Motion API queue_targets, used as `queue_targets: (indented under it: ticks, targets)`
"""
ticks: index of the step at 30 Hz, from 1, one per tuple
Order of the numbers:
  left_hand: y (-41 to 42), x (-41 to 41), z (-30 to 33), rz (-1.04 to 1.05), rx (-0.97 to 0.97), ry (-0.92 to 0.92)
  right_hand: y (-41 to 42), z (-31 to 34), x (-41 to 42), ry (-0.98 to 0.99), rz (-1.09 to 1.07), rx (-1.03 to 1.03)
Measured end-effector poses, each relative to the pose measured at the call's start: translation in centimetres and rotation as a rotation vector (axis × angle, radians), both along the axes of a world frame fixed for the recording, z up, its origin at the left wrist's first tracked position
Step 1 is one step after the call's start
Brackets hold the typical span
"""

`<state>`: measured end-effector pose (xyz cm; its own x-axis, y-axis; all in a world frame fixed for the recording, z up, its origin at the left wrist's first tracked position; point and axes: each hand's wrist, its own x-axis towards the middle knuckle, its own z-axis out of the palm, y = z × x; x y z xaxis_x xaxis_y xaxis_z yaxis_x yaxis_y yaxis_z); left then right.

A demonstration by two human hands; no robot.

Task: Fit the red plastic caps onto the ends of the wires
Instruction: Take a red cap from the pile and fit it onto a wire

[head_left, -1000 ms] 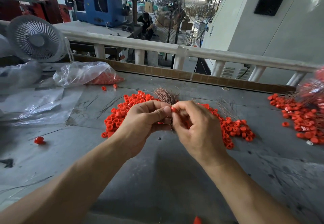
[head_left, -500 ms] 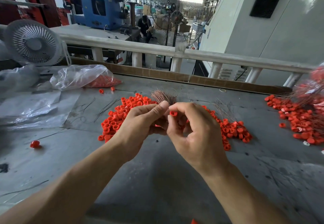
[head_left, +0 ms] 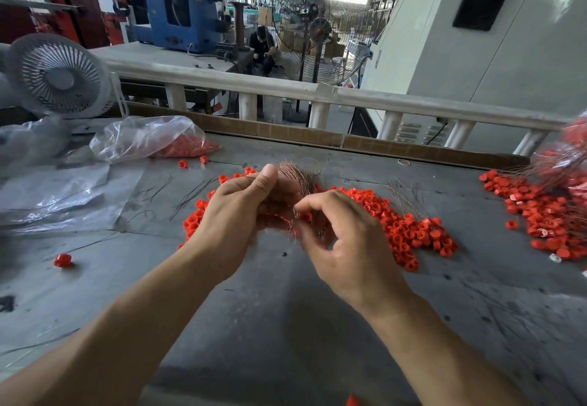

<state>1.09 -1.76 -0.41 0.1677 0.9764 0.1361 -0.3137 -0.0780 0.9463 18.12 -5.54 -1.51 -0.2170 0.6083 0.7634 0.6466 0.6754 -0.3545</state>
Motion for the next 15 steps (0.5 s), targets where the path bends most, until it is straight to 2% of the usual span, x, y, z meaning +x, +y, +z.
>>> queue_targets:
  ticks: [5, 9, 15]
  targets:
    - [0.6, -0.8, 0.0, 0.107, -0.028, 0.166, 0.6, 0.0, 1.2, -0.077, -0.081, -0.046]
    - [0.9, -0.8, -0.5, 0.237, 0.021, 0.378, 0.9, 0.0, 1.9, -0.125, -0.073, -0.104]
    - [1.0, -1.1, -0.5, 0.249, 0.02, 0.261, 0.7, -0.5, 1.7, 0.005, -0.008, -0.232]
